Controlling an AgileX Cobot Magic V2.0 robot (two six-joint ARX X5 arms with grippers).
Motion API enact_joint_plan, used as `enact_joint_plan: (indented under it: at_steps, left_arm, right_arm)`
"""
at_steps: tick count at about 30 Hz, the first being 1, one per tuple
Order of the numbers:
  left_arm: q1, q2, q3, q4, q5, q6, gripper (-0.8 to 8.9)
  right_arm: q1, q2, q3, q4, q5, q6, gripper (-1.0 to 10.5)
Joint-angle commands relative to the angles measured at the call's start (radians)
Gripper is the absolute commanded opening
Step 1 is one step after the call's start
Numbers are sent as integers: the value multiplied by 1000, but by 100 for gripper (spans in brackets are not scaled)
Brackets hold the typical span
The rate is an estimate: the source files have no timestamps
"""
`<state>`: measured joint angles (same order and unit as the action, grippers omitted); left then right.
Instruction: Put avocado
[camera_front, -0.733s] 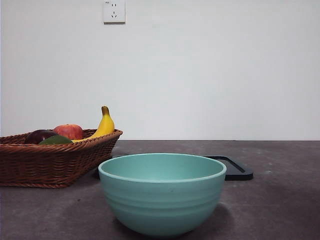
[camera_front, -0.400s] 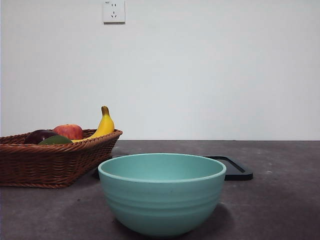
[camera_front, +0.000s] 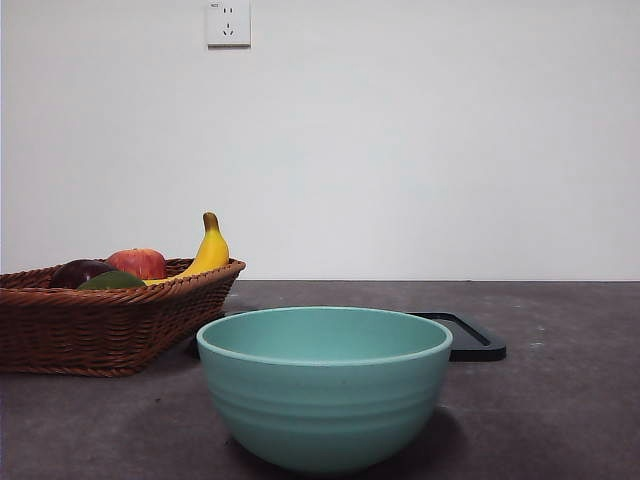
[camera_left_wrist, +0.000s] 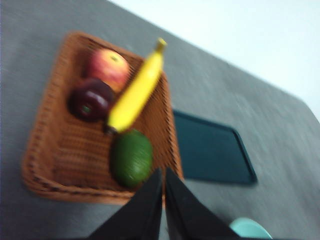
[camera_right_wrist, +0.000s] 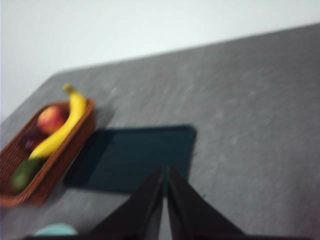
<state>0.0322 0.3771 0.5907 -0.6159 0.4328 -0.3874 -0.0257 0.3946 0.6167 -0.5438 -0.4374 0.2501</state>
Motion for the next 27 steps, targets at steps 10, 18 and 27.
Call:
enact_joint_plan:
  at_steps: [10, 18, 27]
  left_arm:
    - [-64, 229, 227, -245, 181, 234, 9]
    - [-178, 243, 285, -357, 182, 257, 9]
    - [-203, 243, 285, -392, 181, 266, 46]
  right_arm:
    - [160, 272, 292, -278, -179, -154, 8]
    - [399, 373, 341, -386, -191, -203, 8]
    - [475, 402, 341, -400, -187, -216, 21]
